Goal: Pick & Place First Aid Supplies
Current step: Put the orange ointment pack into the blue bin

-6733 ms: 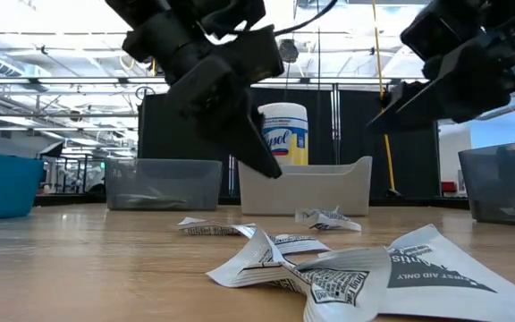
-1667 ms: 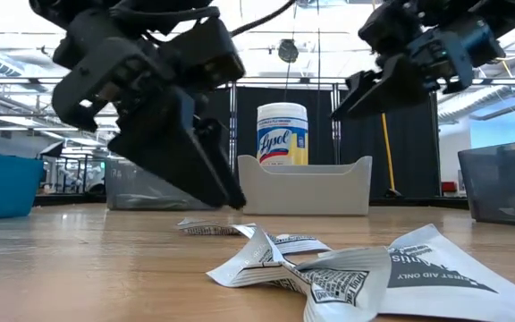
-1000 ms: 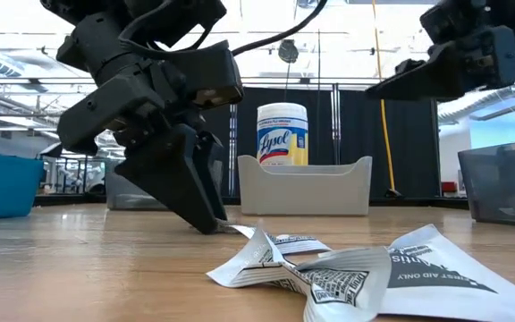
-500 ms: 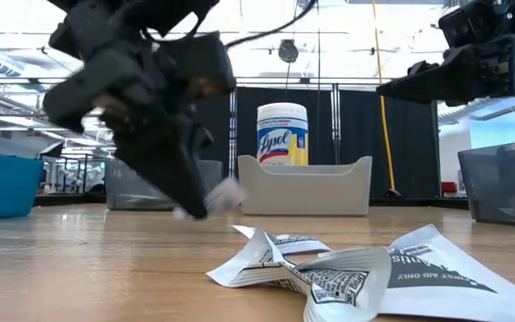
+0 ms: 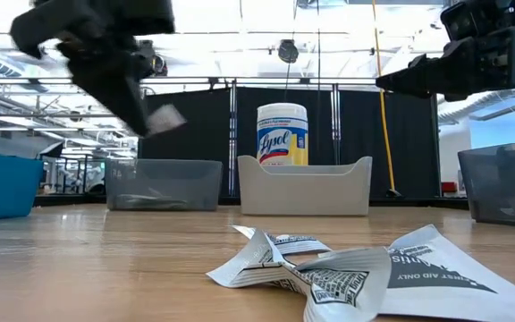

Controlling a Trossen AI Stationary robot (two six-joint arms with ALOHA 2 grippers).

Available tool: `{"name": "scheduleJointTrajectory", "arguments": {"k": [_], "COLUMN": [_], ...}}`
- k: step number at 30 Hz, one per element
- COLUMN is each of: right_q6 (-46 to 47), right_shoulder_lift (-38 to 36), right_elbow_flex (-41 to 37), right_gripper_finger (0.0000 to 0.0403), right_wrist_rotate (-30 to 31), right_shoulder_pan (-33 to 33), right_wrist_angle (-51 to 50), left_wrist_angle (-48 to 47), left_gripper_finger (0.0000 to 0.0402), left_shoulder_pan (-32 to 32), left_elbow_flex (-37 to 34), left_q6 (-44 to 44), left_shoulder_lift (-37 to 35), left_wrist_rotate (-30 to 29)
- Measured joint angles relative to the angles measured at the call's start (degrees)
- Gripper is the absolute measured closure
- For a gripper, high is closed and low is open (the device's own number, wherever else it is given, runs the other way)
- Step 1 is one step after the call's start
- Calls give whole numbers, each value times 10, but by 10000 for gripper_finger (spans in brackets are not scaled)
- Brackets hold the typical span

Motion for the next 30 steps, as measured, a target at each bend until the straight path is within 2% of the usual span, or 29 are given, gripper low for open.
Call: {"name": "scheduleJointTrajectory", "arguments": {"k": [6, 14, 17, 20, 26, 30], "right_q6": [-1, -2, -2, -2, -2, -2], "right_shoulder_lift": [-1, -1, -1, -1, -1, -1], "right_elbow_flex": [0, 0, 0, 0, 0, 0], "right_gripper_finger": [207, 206, 206, 206, 206, 206], "right_wrist_rotate": [0, 0, 0, 0, 0, 0], "right_shoulder_pan": [0, 0, 0, 0, 0, 0], "right_wrist_angle": [3, 3, 3, 3, 3, 3], "left_wrist_angle": [-114, -187, -209, -241, -332, -386], "left_gripper_finger": [378, 397, 388, 381, 397, 383], "left_shoulder_pan": [-38, -87, -100, -112, -141, -169], "left_elbow_flex": [0, 0, 0, 0, 0, 0], "left_q6": [-95, -180, -207, -241, -336, -411], "left_shoulder_lift": [-36, -64, -72, -76, -76, -76], "left_wrist_rotate": [-60, -117, -135, -141, -142, -137]}}
